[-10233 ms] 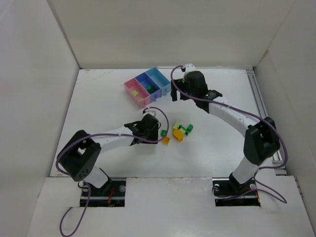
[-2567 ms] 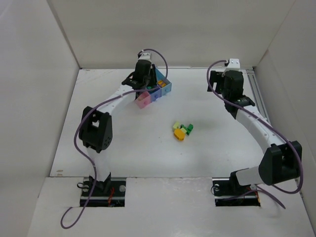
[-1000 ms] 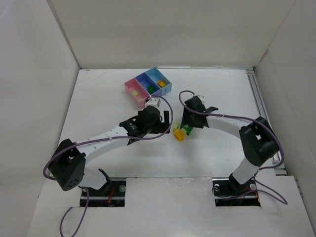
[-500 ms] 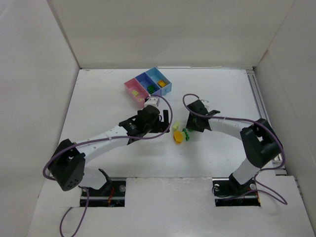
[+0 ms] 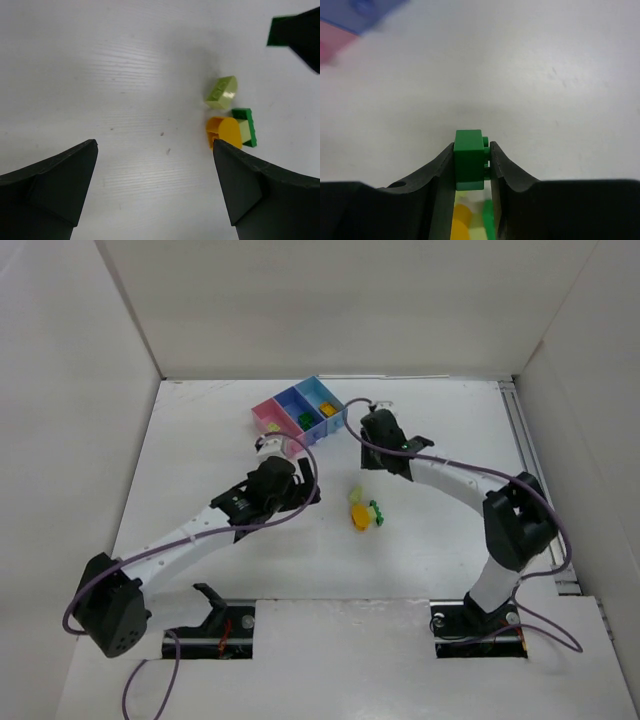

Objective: Sort the legos into containers by color

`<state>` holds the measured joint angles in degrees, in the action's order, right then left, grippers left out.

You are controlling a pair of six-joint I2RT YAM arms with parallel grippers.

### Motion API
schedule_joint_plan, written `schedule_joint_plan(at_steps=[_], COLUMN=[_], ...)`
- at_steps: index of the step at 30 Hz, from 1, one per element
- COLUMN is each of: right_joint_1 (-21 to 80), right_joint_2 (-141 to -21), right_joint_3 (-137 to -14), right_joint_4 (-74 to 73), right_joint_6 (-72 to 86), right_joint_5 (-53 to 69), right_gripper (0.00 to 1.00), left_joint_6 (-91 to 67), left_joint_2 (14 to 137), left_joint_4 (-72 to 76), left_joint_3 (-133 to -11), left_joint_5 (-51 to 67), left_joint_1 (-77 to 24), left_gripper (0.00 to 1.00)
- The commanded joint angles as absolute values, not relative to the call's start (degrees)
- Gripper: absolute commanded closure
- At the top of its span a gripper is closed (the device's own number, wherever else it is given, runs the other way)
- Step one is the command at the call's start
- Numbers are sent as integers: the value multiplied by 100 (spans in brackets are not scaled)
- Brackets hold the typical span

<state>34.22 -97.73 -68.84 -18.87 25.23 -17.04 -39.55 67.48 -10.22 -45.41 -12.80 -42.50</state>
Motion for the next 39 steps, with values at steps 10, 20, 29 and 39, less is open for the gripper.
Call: schedule_joint_plan(at_steps=[10, 20, 29, 39], right_joint_1=[3735, 3735, 3683, 3060], right_joint_2=[-12619, -13781, -12833, -10049], right_joint_3=[-11405, -12990, -12244, -8647], right_joint_4=[-1449, -1424, -1108, -896], right_joint_6=[1248, 1248, 1195, 1546], right_joint_5=[-695, -502, -501, -1467], right_gripper=[76, 57, 38, 36], left_joint_6=[-4676, -4570, -4211, -2945], left_joint_2=[5854, 5801, 5810, 7389], left_joint_4=[-1740, -1846, -1583, -906], left_joint_3=[-4333, -4526, -4596, -5666], left_joint_5=[-1784, -1784, -1670, -1107], left_joint_1=[-3735, -3735, -3735, -4209], left_gripper=[0, 0, 0, 0])
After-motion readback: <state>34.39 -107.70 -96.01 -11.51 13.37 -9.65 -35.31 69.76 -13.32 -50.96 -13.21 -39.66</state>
